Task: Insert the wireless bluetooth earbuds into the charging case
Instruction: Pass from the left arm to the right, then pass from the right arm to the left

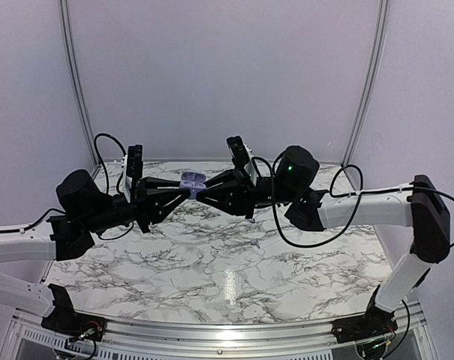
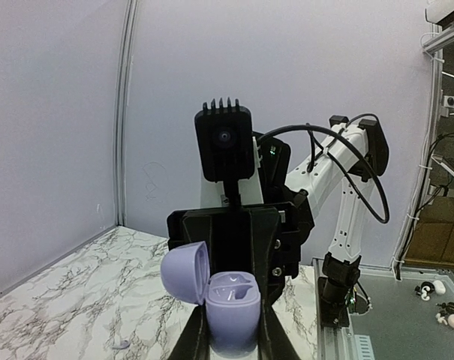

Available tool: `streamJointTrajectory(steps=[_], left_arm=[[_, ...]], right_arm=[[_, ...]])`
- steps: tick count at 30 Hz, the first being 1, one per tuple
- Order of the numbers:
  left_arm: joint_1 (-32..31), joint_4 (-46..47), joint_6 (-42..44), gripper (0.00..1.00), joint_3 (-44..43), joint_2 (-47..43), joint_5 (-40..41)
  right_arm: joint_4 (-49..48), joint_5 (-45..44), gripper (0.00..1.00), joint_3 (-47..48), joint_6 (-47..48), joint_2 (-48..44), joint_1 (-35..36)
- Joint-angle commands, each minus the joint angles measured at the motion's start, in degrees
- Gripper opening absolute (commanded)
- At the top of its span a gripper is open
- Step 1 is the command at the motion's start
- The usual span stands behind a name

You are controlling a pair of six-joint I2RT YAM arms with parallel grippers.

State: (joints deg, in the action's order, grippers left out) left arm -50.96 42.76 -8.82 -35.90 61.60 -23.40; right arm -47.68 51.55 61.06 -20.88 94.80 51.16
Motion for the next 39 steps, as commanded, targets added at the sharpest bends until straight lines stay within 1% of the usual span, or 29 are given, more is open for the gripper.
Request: streamJointTrajectory(steps=[1,2,3,4,6,8,9,14,17,23,30,39], left_arm=[[0.07,-0.64,-0.32,0.00,-2.11,0.65,1.07],[0.02,-0.66,-0.27,0.00,-2.09,0.74,1.01],[0.00,-0.66,-0.38,0.03,-2.11,0.78,0.98],[0.05,-0.66,-0.46,0.08,-2.14,0.84,0.90],[0.04,-0.75,-0.72,0.14,-2.15,0.89,0.73],[0.02,-0.80,-0.87,0.22,-2.21,1.02,0.36],[0.06,-0.83,-1.11,0.25,-2.16,1.06,0.18],[-0.01,-0.78,-1.57,0.28,-2.34,1.66,-0.16],[0.00,-0.79,-1.79,0.33,-2.79,2.06,-0.44],[0.06,-0.75,-1.83,0.33,-3.75,2.60,-0.11],[0.06,-0.66,-2.92,0.30,-5.00,3.40,-0.66],[0.05,0.36,-4.28,0.30,-5.27,3.44,-0.77]], right_arm=[[-0.46,0.03,0.18,2.40,-0.21,-0.85,0.44],[-0.70,0.06,0.15,2.40,-0.37,-0.85,0.44],[-0.93,0.15,0.13,2.38,-0.53,-0.77,0.44],[-1.11,0.16,0.10,2.35,-0.62,-0.70,0.44],[-1.81,0.29,0.07,2.19,-1.00,-0.60,0.44],[-2.88,0.18,0.05,1.99,-1.50,-0.59,0.41],[-3.27,0.11,0.04,1.92,-1.87,-0.59,0.43],[-5.12,-0.23,0.02,1.78,-2.78,-0.18,0.43],[-5.97,-0.33,0.01,1.61,-3.19,-0.06,0.42],[-6.81,-0.46,0.00,1.70,-3.73,0.51,0.64],[-7.16,-0.84,0.00,1.39,-3.42,0.82,1.05],[-6.80,-1.02,0.00,0.84,-2.81,0.67,1.14]])
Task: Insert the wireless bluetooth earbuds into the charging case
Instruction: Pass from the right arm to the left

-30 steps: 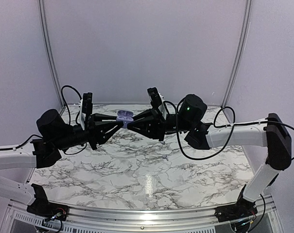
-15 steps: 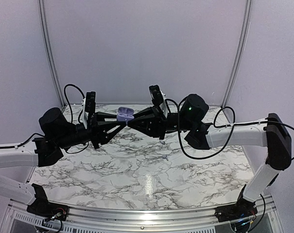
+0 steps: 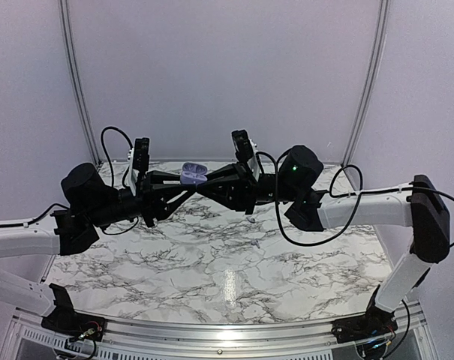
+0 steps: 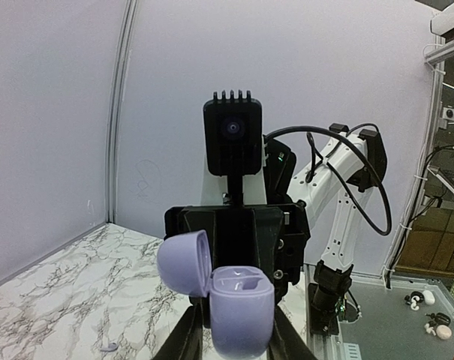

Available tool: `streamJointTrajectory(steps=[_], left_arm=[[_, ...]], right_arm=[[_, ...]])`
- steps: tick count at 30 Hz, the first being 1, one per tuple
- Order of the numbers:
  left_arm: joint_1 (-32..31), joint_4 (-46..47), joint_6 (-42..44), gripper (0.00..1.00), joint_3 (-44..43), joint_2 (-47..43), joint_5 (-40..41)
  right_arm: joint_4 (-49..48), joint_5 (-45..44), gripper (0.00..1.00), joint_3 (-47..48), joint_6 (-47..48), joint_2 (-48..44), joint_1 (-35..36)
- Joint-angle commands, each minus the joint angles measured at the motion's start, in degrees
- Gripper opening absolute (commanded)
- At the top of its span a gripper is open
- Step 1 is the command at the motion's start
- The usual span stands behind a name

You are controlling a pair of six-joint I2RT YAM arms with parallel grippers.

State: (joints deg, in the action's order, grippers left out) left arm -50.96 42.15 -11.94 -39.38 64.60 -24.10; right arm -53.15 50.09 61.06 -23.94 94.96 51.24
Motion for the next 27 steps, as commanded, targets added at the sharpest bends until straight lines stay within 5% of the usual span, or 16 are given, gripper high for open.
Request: streamJointTrajectory(steps=[1,27], left_arm=[[0.07,1.00,-1.22,0.30,-1.84,0.32,-0.01],[0.04,1.55,-1.02,0.39,-1.54,-0.87,-0.17]], right_arm=[[-1.22,0.45,0.00,0.82,0.44,0.45,1.05],[-1.02,-0.07,0.00,0.55,0.56,0.48,1.05]])
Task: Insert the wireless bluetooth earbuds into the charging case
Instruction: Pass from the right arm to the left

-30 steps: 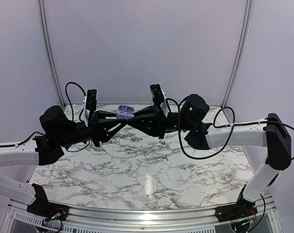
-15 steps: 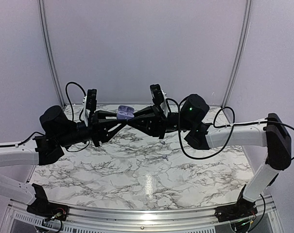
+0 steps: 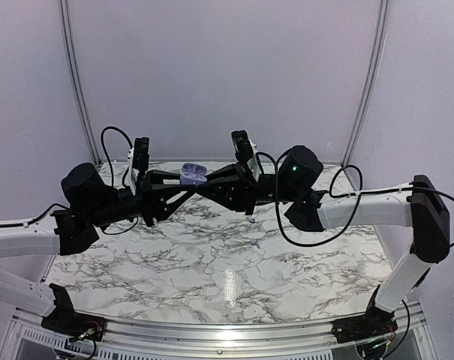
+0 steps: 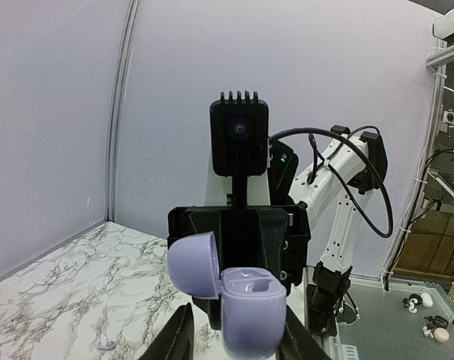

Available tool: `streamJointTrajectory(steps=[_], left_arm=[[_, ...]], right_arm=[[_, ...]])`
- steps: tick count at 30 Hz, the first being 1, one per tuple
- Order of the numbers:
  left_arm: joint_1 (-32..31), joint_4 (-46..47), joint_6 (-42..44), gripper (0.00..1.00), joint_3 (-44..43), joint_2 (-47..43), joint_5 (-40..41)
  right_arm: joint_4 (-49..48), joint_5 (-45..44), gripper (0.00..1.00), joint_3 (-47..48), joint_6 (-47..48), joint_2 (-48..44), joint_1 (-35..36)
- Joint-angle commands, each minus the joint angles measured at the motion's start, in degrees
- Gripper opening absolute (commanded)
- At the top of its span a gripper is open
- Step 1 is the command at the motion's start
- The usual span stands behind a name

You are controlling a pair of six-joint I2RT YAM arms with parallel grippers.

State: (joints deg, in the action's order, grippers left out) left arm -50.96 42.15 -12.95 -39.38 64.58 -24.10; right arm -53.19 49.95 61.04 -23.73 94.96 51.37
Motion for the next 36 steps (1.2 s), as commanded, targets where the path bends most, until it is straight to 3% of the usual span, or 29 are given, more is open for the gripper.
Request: streamJointTrajectory(steps=[1,15,26,30,36], left_arm=[[0.07,1.53,0.01,0.41,-1.53,-0.88,-0.21],[0.05,1.71,0.13,0.51,-1.58,-1.11,-0.34],[0.06,2.13,0.06,0.50,-1.39,-1.51,0.17],[0.04,2.36,0.04,0.44,-1.19,-1.41,0.30],[0.03,2.50,0.18,0.27,-1.03,-0.96,0.10]], right_arm=[[-0.95,0.06,0.00,0.58,0.41,0.49,0.92],[-0.78,0.19,0.00,0.59,0.51,0.57,0.91],[-1.19,-0.12,0.00,-0.04,0.59,0.40,0.92],[-1.30,-0.18,0.00,-0.12,0.60,0.49,0.91],[-1.56,-0.35,0.00,-0.30,0.77,0.35,0.90]])
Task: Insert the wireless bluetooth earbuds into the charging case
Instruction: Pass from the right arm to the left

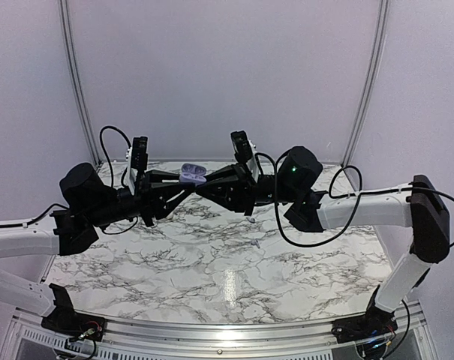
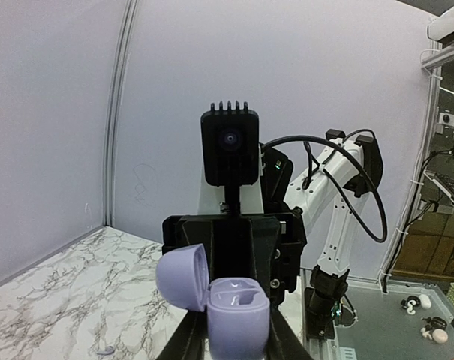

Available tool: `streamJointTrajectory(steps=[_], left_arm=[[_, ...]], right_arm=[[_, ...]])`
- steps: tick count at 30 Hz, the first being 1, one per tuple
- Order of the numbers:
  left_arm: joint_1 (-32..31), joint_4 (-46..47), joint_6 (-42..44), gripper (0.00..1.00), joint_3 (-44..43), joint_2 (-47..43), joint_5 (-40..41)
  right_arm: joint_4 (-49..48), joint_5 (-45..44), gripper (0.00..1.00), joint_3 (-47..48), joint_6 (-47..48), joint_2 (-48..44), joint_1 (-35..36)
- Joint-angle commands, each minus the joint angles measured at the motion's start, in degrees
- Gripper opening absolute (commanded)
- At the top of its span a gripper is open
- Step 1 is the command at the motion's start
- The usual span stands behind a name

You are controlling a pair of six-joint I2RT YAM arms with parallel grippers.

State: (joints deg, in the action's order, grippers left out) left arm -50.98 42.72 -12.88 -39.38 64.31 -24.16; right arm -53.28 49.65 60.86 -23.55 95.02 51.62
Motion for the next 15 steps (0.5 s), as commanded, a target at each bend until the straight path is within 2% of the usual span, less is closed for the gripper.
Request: streamJointTrajectory(steps=[1,8,12,15], left_arm=[[0.02,1.93,0.16,0.25,-0.98,-0.63,0.17],[0.06,1.93,0.63,0.15,0.30,-1.17,0.17],[0.09,1.93,0.63,0.25,0.96,-1.29,-0.67],[0.07,1.93,0.94,0.12,0.92,-1.33,-0.96]], right_arm=[[-1.48,0.05,0.00,-0.08,0.61,0.31,0.65],[-3.47,0.88,0.02,-0.55,-1.19,-0.16,-0.58],[-3.78,1.37,0.02,-0.32,-1.57,-0.12,-0.90],[-4.57,2.03,0.07,-0.35,-2.33,0.24,-1.03]])
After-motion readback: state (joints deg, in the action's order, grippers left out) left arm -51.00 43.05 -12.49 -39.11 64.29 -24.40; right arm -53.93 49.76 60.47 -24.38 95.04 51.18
